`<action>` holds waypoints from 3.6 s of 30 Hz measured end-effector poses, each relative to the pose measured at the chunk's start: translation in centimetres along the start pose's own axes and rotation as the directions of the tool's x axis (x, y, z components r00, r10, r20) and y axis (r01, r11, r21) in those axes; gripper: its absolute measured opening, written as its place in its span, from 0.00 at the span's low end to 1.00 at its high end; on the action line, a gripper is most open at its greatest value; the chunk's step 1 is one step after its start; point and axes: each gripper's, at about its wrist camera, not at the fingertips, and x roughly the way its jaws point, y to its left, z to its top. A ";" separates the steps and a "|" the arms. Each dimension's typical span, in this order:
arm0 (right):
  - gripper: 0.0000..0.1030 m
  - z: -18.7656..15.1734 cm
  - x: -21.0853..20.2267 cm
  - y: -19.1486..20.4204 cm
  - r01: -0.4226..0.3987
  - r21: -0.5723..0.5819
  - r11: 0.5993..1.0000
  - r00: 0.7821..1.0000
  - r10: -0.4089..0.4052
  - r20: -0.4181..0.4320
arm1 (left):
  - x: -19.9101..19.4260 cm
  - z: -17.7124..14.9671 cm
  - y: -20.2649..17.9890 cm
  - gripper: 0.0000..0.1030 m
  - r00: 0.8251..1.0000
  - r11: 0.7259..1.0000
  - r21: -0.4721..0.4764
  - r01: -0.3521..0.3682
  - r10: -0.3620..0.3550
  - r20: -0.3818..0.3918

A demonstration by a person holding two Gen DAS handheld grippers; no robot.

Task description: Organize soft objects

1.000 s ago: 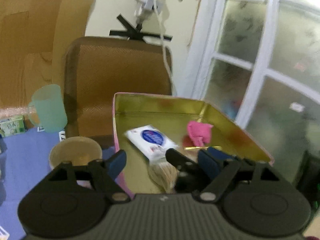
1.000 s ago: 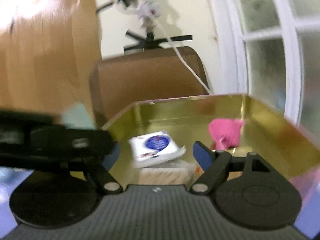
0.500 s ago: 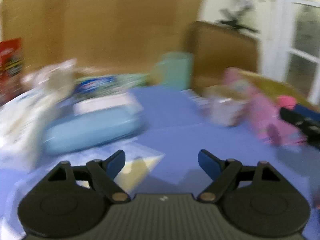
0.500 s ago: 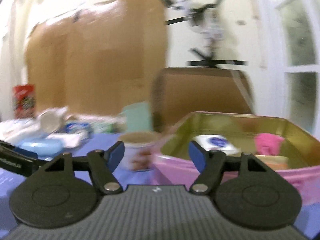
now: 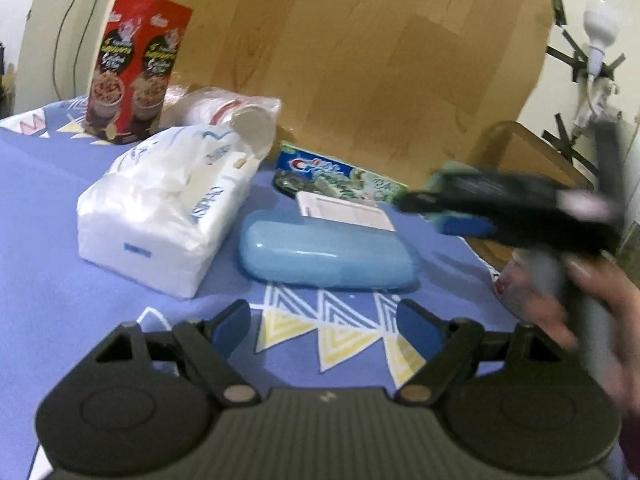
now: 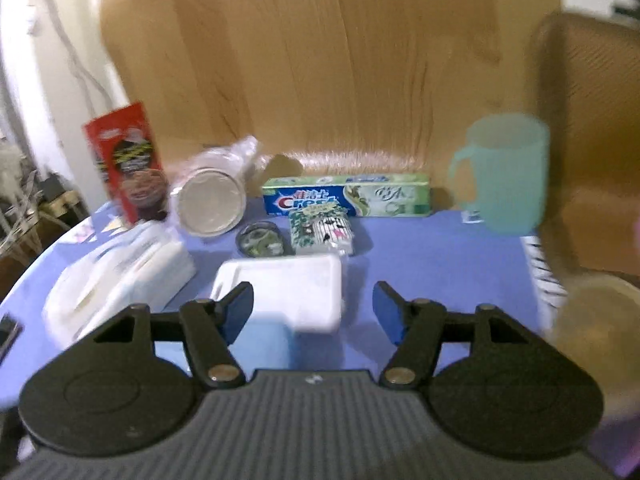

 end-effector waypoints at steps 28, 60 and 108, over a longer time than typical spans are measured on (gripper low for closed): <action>0.63 0.1 -0.9 2.0 -0.090 -0.091 0.992 0.996 0.088 -0.033 | -1.4 0.0 1.7 0.95 0.994 0.995 -0.101 0.020 -0.009 0.105; 0.54 -9.4 -6.6 3.8 -0.076 -0.249 0.966 0.994 0.053 -0.098 | 0.9 0.4 0.5 0.99 0.997 0.997 -0.032 -0.069 0.068 -0.026; 0.78 -15.8 -14.9 0.1 0.048 -0.148 0.988 0.996 -0.037 0.076 | 2.8 -0.3 -3.5 1.00 0.965 0.951 0.211 -0.225 0.247 -0.086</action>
